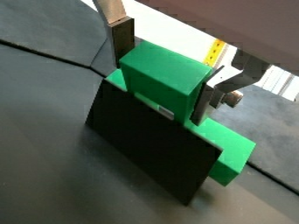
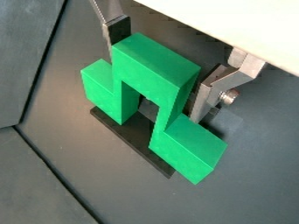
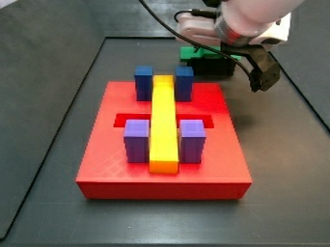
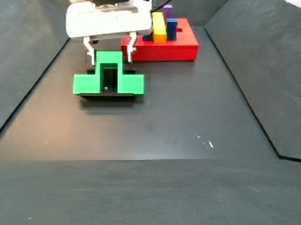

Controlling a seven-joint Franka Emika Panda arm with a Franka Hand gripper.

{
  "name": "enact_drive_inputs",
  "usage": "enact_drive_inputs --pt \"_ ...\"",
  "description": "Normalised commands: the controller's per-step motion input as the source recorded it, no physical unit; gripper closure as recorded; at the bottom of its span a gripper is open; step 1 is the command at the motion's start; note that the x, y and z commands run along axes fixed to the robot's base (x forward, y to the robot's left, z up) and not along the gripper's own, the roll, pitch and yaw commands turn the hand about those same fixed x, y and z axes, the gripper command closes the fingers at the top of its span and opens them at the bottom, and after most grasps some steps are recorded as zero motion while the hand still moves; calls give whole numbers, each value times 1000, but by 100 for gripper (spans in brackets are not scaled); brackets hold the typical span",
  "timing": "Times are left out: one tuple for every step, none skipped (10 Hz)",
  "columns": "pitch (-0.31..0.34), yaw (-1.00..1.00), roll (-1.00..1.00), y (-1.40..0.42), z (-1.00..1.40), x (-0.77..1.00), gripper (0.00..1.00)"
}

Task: Pick up the green object. Move up. Place the green object on the fixture. Regrasp the green object. Move to above the board. Insert the green object.
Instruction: Regrasp the green object.

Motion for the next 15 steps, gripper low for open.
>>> enact_drive_inputs --pt "-26 0 -177 66 0 0 0" --pt "-20 0 -169 120 0 0 0" --pt "0 0 -129 100 0 0 0" --pt "0 0 -23 0 0 0 0" --pt "-14 0 0 0 0 0 0" --pt "0 0 6 0 0 0 0" --pt "0 0 106 0 0 0 0" --pt "0 0 54 3 0 0 0" --pt "0 0 0 0 0 0 100" --pt "0 0 0 0 0 0 100" --pt "0 0 0 0 0 0 100" --pt "0 0 0 0 0 0 100" --pt "0 0 0 0 0 0 100" --pt "0 0 0 0 0 0 100" --pt "0 0 0 0 0 0 100"
